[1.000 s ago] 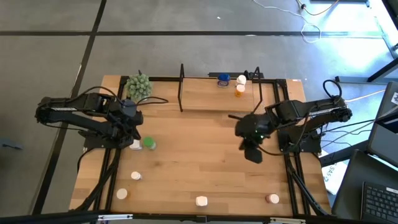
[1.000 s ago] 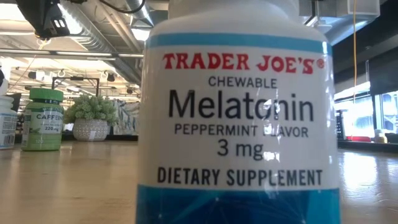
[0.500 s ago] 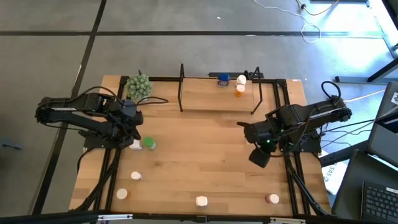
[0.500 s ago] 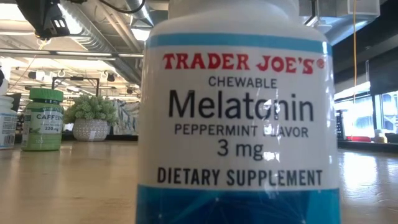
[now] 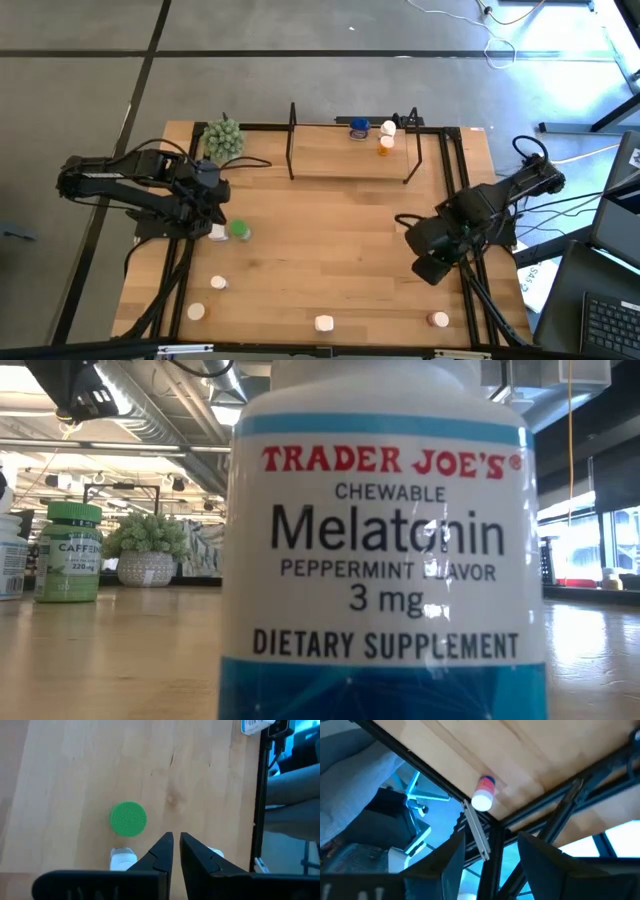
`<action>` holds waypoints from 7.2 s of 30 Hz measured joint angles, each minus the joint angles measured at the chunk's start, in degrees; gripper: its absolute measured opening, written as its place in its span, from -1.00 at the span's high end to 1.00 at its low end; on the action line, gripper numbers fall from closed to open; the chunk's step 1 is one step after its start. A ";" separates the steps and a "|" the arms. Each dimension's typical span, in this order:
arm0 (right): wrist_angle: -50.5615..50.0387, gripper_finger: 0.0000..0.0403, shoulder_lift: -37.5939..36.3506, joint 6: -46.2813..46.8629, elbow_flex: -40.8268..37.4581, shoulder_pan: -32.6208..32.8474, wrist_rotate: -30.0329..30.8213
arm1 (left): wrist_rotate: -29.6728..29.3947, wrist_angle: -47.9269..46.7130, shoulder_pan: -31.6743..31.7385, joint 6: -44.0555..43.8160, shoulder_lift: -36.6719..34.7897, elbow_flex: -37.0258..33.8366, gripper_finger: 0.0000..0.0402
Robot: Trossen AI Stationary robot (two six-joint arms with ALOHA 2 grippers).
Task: Pick and place medicine bottles onto shelf by color
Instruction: Put the pink pill bottle on the shelf
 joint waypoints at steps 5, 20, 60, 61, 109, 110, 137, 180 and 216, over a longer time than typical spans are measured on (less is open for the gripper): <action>0.44 0.11 0.03 11.53 0.00 4.79 1.34 | 0.02 2.28 0.00 2.91 0.01 0.00 0.86; 25.46 0.12 0.83 38.83 -17.69 13.87 -2.25 | 0.39 7.32 0.00 5.95 -0.03 -0.02 0.86; 44.90 0.12 4.65 41.40 -31.98 15.20 -7.43 | 1.72 17.25 0.00 13.47 -0.02 -0.02 0.86; 45.20 0.12 4.99 41.13 -31.98 15.20 -7.40 | 1.72 17.51 0.02 13.47 -0.02 -0.02 0.86; 45.58 0.12 8.35 41.39 -31.93 17.80 -6.11 | 1.77 18.17 0.00 13.01 -0.02 -0.02 0.86; 45.73 0.12 8.45 41.66 -31.93 17.88 -6.24 | 1.77 18.19 0.02 12.99 -0.02 -0.02 0.86; 46.73 0.09 10.08 39.46 -31.93 18.57 -5.71 | 1.75 18.37 0.00 12.99 -0.02 -0.02 0.86; 49.21 0.00 11.96 44.11 -31.95 19.66 -11.32 | 1.75 18.35 0.02 13.01 -0.02 -0.02 0.86; 48.45 0.14 11.59 35.50 -31.54 12.88 -8.43 | 1.70 18.35 0.02 13.05 -0.02 -0.02 0.86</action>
